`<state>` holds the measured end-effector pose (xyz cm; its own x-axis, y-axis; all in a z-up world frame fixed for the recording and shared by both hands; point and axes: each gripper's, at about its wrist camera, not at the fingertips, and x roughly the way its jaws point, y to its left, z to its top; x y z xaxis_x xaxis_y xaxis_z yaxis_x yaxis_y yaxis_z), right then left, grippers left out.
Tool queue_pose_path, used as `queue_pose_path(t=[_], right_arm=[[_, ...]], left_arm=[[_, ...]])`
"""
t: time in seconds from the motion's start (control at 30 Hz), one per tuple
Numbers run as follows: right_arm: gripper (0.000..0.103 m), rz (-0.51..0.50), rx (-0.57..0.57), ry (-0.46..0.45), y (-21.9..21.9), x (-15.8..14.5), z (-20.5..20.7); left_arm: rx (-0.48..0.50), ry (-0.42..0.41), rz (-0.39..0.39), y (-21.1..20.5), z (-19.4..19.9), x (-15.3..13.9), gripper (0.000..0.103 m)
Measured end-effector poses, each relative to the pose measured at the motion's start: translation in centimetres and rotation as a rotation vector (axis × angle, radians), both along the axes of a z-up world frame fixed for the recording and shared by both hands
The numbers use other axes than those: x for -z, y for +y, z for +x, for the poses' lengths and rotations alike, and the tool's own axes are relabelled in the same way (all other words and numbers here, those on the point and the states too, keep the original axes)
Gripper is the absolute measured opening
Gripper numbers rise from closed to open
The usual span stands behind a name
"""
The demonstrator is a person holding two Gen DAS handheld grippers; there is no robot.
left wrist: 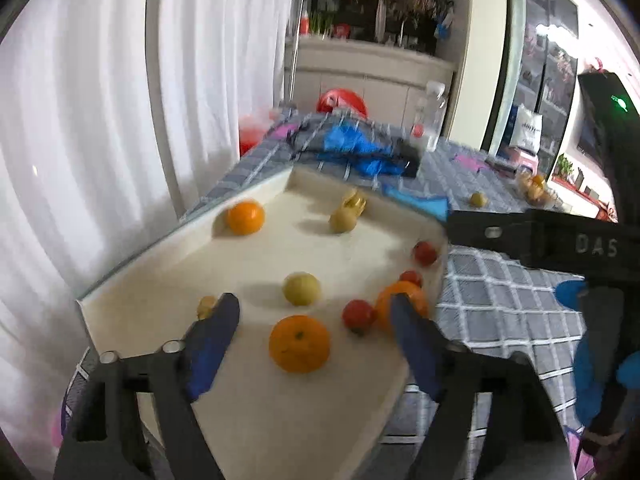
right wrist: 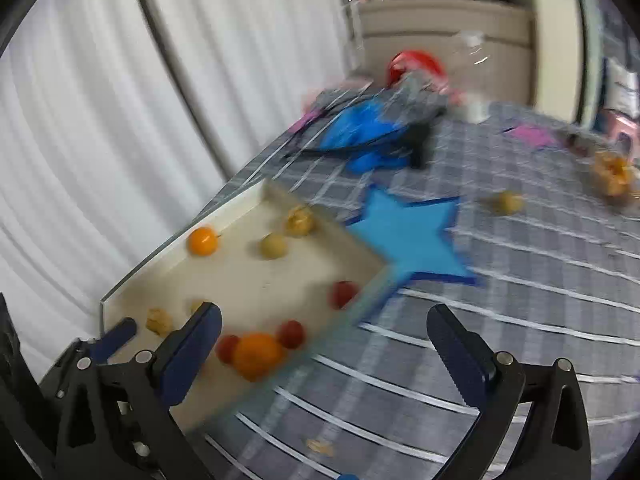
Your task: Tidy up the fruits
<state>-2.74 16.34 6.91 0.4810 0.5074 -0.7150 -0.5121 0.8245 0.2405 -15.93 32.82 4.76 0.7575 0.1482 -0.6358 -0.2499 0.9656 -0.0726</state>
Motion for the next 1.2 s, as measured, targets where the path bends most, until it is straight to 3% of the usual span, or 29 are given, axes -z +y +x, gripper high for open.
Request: queue_pose_path(t=[0.13,0.27,0.47,0.53,0.7,0.8,0.9,1.2], right_arm=[[0.103,0.01,0.163,0.042,-7.1,0.9,-0.9],[0.103,-0.039,0.381,0.096,-15.0,3.7,-2.1],[0.103,-0.17,0.696,0.086,-25.5,6.1,-4.3],[0.103,-0.177,0.745,0.085,-27.6,5.9,-4.6],[0.103,-0.134,0.683,0.019,-27.4,5.7,-5.3],[0.103,-0.197,0.632,0.0,-25.4,6.0,-4.9],[0.103,-0.238,0.602,0.052,-25.1,6.7,-4.4],[0.103,-0.259,0.602,0.046,-25.2,7.2,-4.4]], left_arm=[[0.116,-0.034,0.013,-4.0,-0.5,-1.1,0.083],[0.281,0.051,-0.02,-10.2,0.7,0.6,0.084],[0.329,0.15,-0.051,-16.0,3.3,2.7,0.084],[0.323,0.167,-0.063,-16.8,4.3,2.9,0.084],[0.28,0.2,-0.013,-17.8,5.7,4.7,0.084],[0.306,0.201,0.004,-18.3,5.4,4.8,0.084],[0.316,0.201,0.031,-18.8,4.8,4.9,0.084],[0.345,0.207,0.02,-18.9,5.0,5.0,0.088]])
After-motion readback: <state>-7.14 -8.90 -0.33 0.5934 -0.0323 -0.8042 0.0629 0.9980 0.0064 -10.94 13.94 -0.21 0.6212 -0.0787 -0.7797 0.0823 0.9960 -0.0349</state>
